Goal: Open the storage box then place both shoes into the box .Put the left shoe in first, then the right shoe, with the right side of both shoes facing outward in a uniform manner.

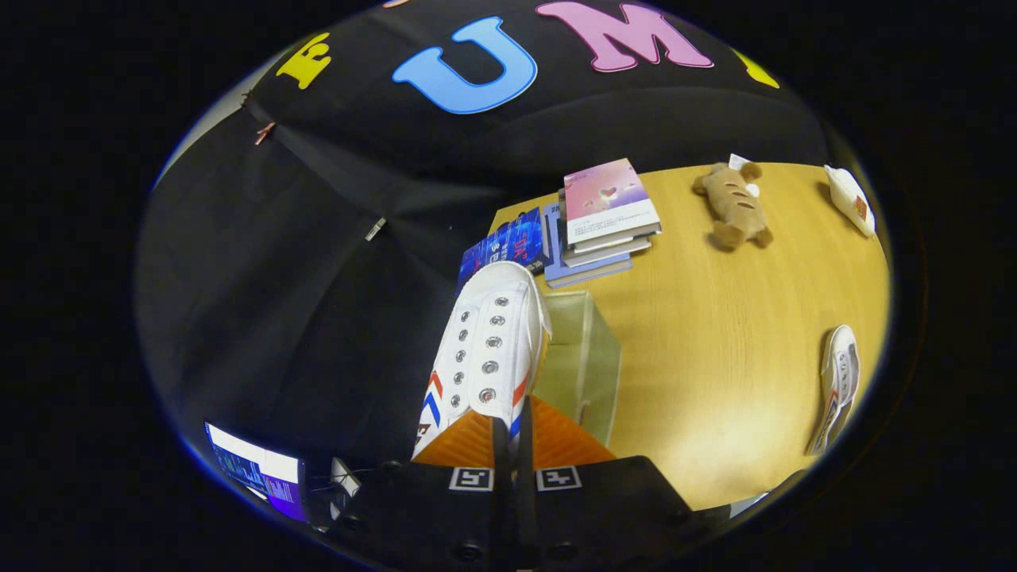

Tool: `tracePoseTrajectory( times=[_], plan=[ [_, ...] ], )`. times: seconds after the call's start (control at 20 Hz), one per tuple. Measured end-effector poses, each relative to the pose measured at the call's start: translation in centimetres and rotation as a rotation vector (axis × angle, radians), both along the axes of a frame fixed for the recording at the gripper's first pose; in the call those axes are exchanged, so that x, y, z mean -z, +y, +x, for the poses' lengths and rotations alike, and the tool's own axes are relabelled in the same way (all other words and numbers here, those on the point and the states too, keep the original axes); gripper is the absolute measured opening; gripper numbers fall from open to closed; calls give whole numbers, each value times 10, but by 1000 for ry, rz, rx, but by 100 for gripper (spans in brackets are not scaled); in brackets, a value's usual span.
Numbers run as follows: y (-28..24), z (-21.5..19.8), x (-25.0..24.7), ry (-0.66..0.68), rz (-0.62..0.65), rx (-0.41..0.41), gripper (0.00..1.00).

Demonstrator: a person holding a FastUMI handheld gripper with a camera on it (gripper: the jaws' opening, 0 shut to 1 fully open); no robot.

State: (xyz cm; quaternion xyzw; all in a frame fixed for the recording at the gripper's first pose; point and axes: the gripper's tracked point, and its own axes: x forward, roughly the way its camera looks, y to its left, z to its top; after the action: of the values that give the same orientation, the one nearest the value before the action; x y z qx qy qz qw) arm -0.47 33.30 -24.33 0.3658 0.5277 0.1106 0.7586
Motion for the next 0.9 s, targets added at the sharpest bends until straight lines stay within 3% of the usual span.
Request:
tracePoseTrajectory(
  times=[0.45, 0.55, 0.75, 0.9],
  plan=[
    [82, 1, 59, 129, -82, 15, 5],
    [98, 5, 58, 118, -34, 0, 8],
    [97, 14, 52, 68, -21, 25, 100],
    [85, 14, 32, 28, -11, 18, 98]
  ],
)
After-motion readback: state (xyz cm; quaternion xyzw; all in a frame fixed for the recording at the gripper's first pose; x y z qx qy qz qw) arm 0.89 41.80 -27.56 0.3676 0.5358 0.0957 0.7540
